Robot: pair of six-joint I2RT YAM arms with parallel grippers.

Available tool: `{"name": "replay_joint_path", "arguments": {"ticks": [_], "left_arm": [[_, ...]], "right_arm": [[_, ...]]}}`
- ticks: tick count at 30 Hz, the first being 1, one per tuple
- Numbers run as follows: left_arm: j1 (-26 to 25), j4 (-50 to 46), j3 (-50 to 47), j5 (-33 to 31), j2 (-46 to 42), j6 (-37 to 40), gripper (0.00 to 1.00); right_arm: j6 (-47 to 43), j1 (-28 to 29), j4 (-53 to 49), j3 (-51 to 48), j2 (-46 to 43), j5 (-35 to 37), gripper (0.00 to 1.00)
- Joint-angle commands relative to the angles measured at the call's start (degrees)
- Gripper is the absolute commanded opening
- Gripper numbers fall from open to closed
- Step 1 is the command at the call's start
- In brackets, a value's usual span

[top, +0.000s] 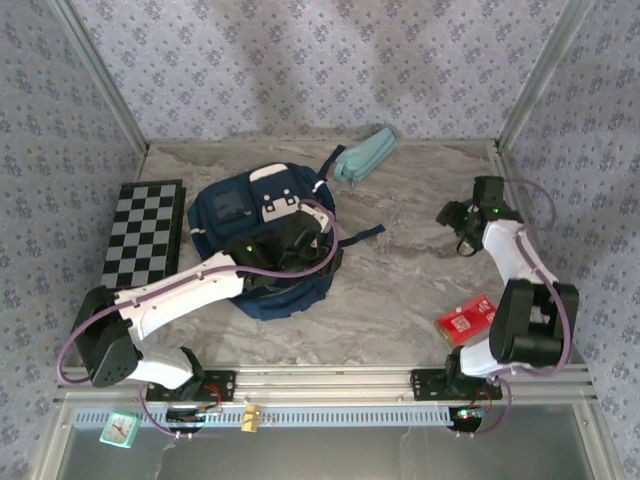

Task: Pack books, pencil case, and school supplies into a backpack

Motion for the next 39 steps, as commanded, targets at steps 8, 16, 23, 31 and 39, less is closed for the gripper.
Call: {"name": "replay_joint_path", "arguments": {"ticks": [8,16,23,31,39], "left_arm": [[-0.18,5.61,2.04,0.47,5.74,-2.98,0.62],[-0.22,4.97,5.24,2.23,11.31,-2.34,0.63],[-0.14,4.01,6.77,2.22,13.47,-2.83,0.65],[-0.14,3.12,6.93,1.64,13.56,-3.54,0.67],[-0.13,1.06,7.01,0.37,13.03,-4.38,0.67]], "right_arm": [[6.63,-6.99,-6.81,14.75,16.48,5.99,0.83],[6.69,-8.0,-11.49,21.78,26.26,6.73,0.88],[5.97,-8.07,-13.63,27.18,33.05,5.99,0.89],[0.23,-5.08,-16.9,30.92,36.53,5.52,0.8],[-4.39,1.32,-17.72,29.31,36.64,1.7,0.66]]}}
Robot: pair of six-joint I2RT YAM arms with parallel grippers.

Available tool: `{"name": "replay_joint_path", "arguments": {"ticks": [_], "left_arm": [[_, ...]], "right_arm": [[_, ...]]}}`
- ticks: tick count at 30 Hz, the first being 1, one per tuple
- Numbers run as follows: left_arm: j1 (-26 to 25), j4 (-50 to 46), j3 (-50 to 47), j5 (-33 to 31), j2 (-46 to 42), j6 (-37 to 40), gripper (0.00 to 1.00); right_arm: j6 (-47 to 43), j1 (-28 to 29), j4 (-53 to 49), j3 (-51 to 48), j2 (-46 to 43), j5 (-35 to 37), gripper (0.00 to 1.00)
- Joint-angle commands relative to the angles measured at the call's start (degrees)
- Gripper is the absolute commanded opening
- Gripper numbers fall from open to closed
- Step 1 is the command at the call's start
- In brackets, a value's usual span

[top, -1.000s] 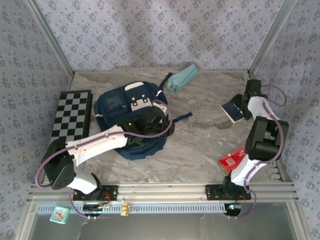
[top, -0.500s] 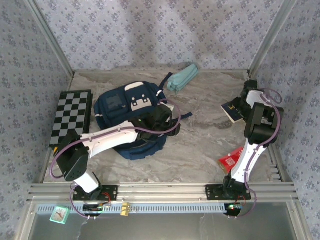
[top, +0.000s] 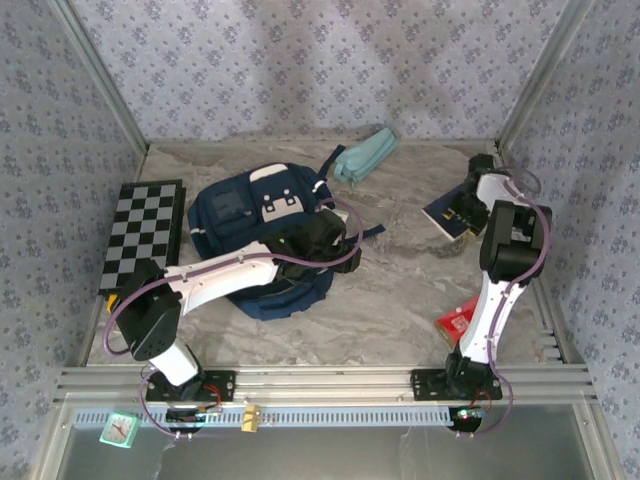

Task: Pack books, pencil case, and school supplies into a backpack

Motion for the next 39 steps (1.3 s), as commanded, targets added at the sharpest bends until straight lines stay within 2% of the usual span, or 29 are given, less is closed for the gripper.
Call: {"name": "replay_joint_path", "arguments": {"ticks": [1,4,9,18,20,21,24,28,31,39], "left_arm": [[-0.14,-2.04,1.68,-1.43,-0.7,-1.03,0.67],[0.04,-2.59,0.91,-2.65,-1.88,-1.26,0.67],[1.3,-4.2,-0.21,-3.75,-3.59,-4.1,0.68],[0.86,0.67,-2.04,-1.07,-3.7,-11.51,0.68],[0.34,1.99,-1.14,0.98,-2.19,-12.72,0.67],[-0.18,2.29,-0.13,1.74,-0.88,-13.37,0.67],[-2.61,3.9,3.32,1.67,3.77,-14.76,0.65],[-4.59,5.24,9.07,2.0,10.85,-15.76,0.6],[-4.61,6.97,13.35,4.73,16.43,-15.94,0.59],[-4.52,5.29,24.62,6.9,29.5,-15.55,0.51]], "right_arm": [[-3.9,3.26,-4.59,-0.39,1.35,-2.05,0.66],[-5.81,6.93,-6.4,-2.3,-0.13,-1.44,0.64],[-6.21,11.92,-5.67,-12.74,-8.2,-0.31,0.64],[-6.72,15.24,-4.29,-35.1,-26.83,-3.77,0.61],[-6.46,15.09,-4.2,-38.19,-31.3,-7.44,0.63],[-5.8,14.31,-3.74,-39.47,-33.93,-10.8,0.64],[-6.36,10.69,-1.74,-40.2,-39.57,-14.57,0.7],[-7.67,4.98,1.67,-40.57,-38.95,-22.16,0.71],[-8.34,2.34,3.65,-40.09,-35.38,-24.33,0.68],[-6.99,1.27,8.17,-40.37,-31.34,-22.99,0.67]]}}
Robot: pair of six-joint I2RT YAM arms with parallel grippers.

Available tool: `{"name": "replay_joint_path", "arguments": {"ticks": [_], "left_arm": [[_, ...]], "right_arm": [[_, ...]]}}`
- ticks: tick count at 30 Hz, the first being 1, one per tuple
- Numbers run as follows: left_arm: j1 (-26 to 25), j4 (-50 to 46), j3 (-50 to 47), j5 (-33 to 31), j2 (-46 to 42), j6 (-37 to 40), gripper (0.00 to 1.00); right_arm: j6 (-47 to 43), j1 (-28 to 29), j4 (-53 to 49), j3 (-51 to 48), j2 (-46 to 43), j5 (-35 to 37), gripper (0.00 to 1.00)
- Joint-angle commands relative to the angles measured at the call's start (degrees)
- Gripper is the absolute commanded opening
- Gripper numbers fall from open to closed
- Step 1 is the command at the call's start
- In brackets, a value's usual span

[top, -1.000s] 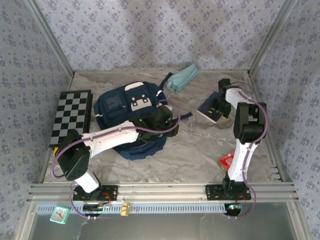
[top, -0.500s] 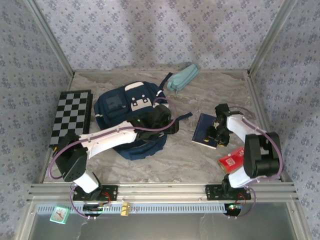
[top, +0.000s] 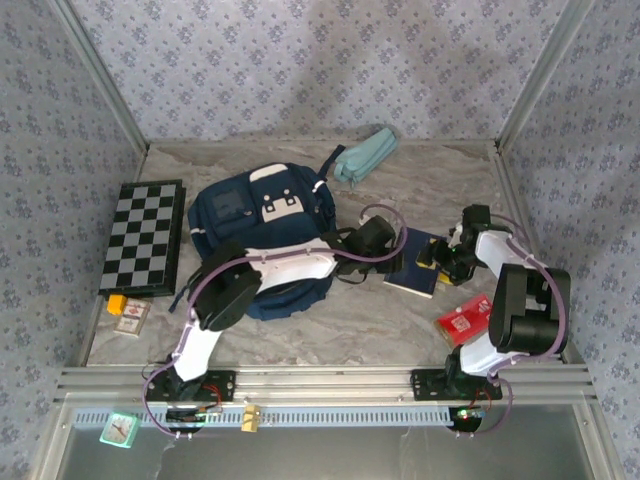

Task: Pack books, pencil case, and school supplies into a backpack

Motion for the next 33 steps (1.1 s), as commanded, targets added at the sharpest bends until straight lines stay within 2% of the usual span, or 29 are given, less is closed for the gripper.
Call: {"name": "replay_joint_path", "arguments": {"ticks": [1,8,16,19,28,33], "left_arm": [[0.31,-0.32,4.72,1.81,3.5,-0.39,0.49],[0.68,-1.83,10.24,4.47,9.64,-0.59,0.46],[1.45,-0.89,9.07,5.2,11.91,-3.02,0.43],[1.56,-1.38,8.8,5.12,12.09,-2.75,0.43],[1.74,-2.41,7.01,3.2,11.14,-2.63,0.42],[1.78,-2.4,6.55,2.93,10.63,-2.39,0.42]], "right_arm": [[0.05,-0.41,1.6,0.08,1.68,0.04,0.67],[1.28,0.24,3.36,-0.95,2.37,1.45,0.67],[1.58,1.54,3.85,-0.41,0.59,-6.23,0.68],[1.04,1.91,2.39,0.18,-2.36,-6.01,0.68],[0.11,-0.49,0.1,0.42,-9.63,-13.08,0.69],[0.24,-2.08,0.73,-1.13,-8.78,-17.92,0.61]]}}
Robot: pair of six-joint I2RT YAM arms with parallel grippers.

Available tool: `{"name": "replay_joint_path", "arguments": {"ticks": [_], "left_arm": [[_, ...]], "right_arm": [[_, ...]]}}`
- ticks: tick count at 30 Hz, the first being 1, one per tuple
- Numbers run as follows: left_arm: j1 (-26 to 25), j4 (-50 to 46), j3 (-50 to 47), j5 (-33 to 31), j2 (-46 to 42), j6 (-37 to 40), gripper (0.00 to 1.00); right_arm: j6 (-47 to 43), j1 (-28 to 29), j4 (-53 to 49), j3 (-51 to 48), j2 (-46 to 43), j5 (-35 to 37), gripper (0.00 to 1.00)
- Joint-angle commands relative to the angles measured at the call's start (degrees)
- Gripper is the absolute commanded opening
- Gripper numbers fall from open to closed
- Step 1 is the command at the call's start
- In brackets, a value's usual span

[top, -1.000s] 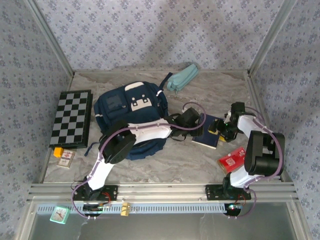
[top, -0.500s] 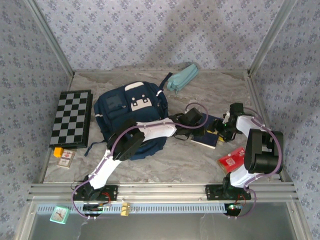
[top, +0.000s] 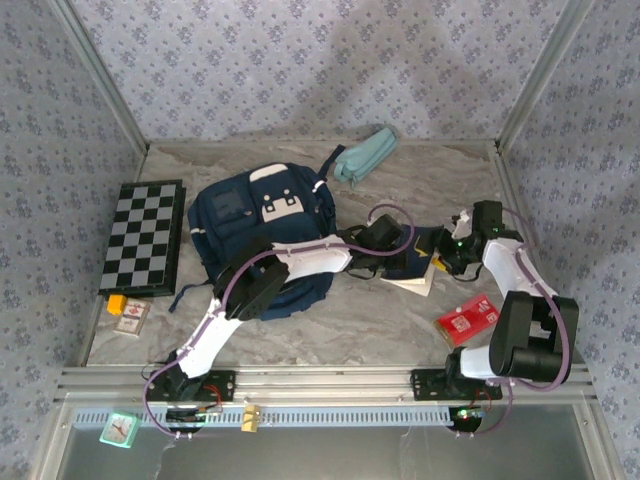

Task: Pack books, pencil case, and school supplies into a backpack

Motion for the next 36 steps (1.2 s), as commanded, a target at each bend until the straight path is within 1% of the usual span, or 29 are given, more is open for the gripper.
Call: {"name": "replay_joint_path", "arguments": {"ticks": [1,4,6,8,14,16,20,25,29,33,36], "left_arm": [[0.1,-2.4,-1.7,-0.85,0.13,-0.19,0.42],[0.1,-2.48,-2.05,-1.0,-0.22,-0.24,0.41],[0.12,-2.43,-2.06,-1.22,-0.48,-0.19,0.41],[0.07,-2.51,-1.98,-1.22,-0.57,0.0,0.41],[0.23,-3.68,-1.54,-2.02,-1.78,1.25,0.41],[0.25,-4.04,-1.12,-2.19,-2.42,1.72,0.41],[0.92,-4.9,-1.54,-1.55,-5.7,2.33,0.44],[2.11,-1.28,-9.47,-1.62,-16.22,2.78,0.54],[2.92,1.23,-18.16,-2.25,-27.03,2.42,0.58],[3.97,2.87,-26.76,-3.15,-38.57,3.25,0.63],[5.24,3.31,-32.35,-2.36,-46.76,4.13,0.66]], "right_arm": [[-0.47,-0.47,-1.15,-0.73,0.29,-5.64,0.59],[-0.46,-0.96,-0.62,-1.77,0.4,-4.53,0.53],[-0.82,-1.39,-0.86,-1.84,1.28,-3.81,0.47],[-1.08,-1.78,-0.5,-2.18,2.09,-5.09,0.41],[-0.9,-3.01,-0.23,-2.69,1.24,-5.99,0.19],[-0.91,-3.29,-0.35,-2.61,0.71,-6.55,0.14],[-0.06,-3.73,-0.89,-1.95,-2.04,-8.66,0.08],[0.84,-2.82,-3.7,0.32,-8.28,-9.59,0.05],[2.6,-0.72,-4.55,1.87,-12.9,-10.05,0.04],[4.3,3.4,-4.19,4.34,-15.63,-13.02,0.04],[6.61,7.72,-2.38,5.82,-17.04,-14.3,0.04]]}}
